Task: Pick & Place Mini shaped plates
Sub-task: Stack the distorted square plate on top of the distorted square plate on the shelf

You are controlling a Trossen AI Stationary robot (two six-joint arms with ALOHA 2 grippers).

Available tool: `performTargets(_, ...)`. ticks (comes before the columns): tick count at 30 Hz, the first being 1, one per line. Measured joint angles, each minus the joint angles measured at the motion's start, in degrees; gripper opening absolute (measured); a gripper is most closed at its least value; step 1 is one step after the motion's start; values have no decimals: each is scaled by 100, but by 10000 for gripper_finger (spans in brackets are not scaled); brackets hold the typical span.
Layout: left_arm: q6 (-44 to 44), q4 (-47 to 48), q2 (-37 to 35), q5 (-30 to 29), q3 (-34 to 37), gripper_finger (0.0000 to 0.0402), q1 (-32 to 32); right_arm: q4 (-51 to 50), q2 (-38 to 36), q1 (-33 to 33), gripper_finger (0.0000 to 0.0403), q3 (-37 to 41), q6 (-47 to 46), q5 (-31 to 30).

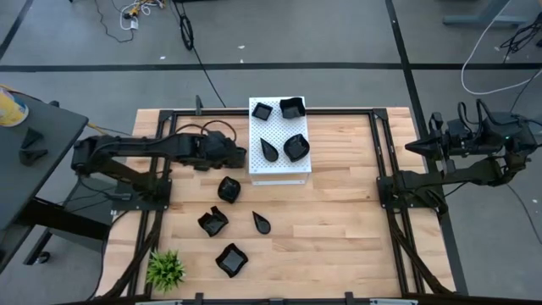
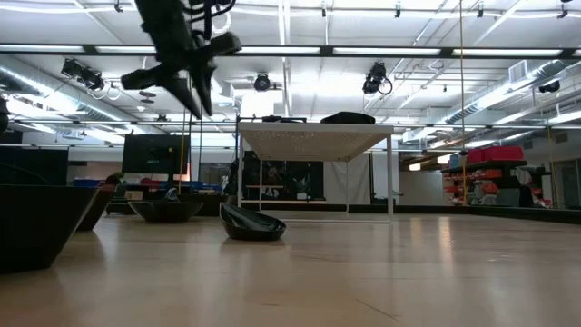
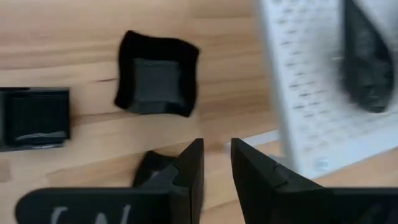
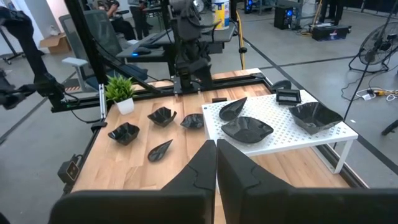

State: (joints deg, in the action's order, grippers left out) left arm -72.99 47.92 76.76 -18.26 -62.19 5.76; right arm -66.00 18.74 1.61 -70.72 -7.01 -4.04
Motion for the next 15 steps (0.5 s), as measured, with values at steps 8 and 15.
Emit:
performTargets(8, 375, 560, -130, 190, 466, 85, 379, 0, 0, 0, 19, 0, 0, 1)
performTargets(15, 865, 544, -102, 308, 640, 85, 836, 0, 0, -2, 19, 0, -2, -1)
